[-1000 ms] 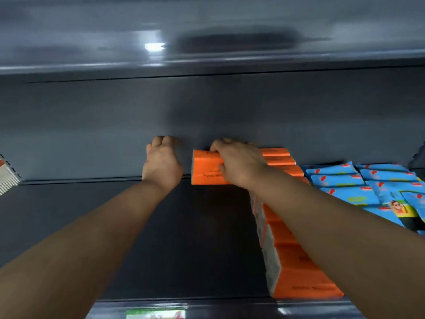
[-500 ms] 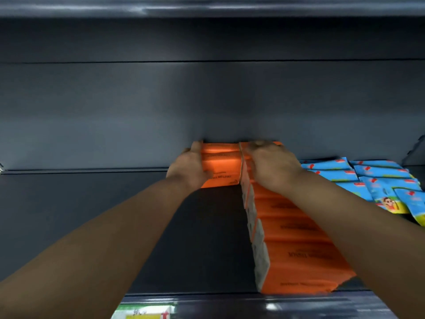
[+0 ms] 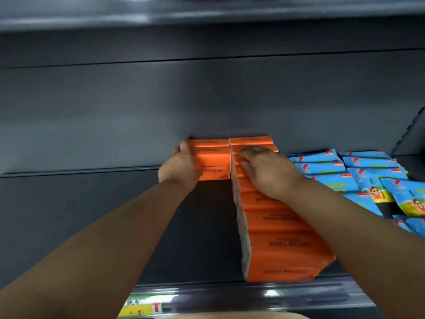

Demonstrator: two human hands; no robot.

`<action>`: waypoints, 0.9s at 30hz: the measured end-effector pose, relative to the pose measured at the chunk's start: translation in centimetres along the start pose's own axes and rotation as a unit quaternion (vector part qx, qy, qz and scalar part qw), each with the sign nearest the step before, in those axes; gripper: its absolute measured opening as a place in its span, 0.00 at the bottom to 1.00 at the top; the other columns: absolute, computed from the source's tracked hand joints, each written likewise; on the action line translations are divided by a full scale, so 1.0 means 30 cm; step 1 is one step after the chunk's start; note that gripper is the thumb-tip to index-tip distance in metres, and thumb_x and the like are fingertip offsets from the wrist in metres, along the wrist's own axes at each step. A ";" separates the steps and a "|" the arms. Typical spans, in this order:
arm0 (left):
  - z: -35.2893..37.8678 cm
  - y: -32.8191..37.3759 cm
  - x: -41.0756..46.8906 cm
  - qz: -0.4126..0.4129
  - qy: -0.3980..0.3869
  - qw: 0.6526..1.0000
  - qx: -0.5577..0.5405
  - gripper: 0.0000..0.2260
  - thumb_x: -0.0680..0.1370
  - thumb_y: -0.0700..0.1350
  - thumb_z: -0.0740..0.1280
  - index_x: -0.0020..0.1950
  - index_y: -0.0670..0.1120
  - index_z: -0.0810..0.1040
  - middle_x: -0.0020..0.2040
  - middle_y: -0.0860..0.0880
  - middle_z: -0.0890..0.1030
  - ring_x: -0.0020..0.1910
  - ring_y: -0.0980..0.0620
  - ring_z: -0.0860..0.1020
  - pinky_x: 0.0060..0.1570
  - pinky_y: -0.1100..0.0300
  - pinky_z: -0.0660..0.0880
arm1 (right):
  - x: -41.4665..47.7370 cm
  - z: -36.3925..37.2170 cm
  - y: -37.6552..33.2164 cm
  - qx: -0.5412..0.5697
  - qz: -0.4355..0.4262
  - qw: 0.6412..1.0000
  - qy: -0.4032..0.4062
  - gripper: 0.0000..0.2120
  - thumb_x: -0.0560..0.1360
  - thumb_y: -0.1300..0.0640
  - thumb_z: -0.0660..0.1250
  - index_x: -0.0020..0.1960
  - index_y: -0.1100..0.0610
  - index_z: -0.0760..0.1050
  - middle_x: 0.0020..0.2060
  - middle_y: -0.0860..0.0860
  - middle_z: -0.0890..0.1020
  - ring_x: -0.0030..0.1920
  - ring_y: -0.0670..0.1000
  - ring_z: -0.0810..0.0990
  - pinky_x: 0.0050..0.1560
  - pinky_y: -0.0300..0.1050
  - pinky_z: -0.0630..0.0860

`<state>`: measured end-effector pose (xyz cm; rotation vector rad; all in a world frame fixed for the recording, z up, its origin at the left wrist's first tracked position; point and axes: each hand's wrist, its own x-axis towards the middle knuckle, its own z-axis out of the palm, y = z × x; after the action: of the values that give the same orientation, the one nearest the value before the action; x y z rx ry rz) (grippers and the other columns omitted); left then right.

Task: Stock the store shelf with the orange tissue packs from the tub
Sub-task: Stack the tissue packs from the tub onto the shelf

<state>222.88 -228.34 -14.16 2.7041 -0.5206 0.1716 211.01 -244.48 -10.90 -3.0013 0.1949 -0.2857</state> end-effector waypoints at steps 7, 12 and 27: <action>-0.205 -0.002 -0.226 0.023 0.010 1.000 -0.004 0.31 0.75 0.49 0.70 0.73 0.46 0.59 0.67 0.43 0.72 0.62 0.41 0.74 0.56 0.49 0.73 | -0.224 -0.076 -0.116 0.002 -0.028 0.999 0.042 0.14 0.79 0.54 0.57 0.62 0.54 0.72 0.59 0.53 0.75 0.61 0.57 0.72 0.60 0.51 0.70; -0.336 0.007 -0.487 0.082 0.040 0.994 -0.054 0.16 0.75 0.46 0.68 0.62 0.47 0.73 0.58 0.46 0.80 0.57 0.43 0.78 0.56 0.52 0.75 | -0.481 -0.113 -0.203 0.044 -0.077 0.985 0.149 0.14 0.73 0.59 0.66 0.58 0.54 0.78 0.54 0.52 0.80 0.55 0.58 0.76 0.54 0.53 0.74; -0.168 -0.163 -1.135 0.107 -0.281 0.952 -0.062 0.12 0.73 0.49 0.73 0.55 0.48 0.79 0.54 0.52 0.80 0.55 0.53 0.78 0.59 0.57 0.74 | -1.100 0.143 -0.272 0.065 -0.048 0.985 -0.153 0.22 0.73 0.40 0.66 0.65 0.46 0.73 0.60 0.46 0.76 0.61 0.49 0.72 0.61 0.48 0.70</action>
<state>193.05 -210.83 -17.60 2.5443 -0.9495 -0.5756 180.65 -231.39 -19.93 -2.8785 0.0003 0.1496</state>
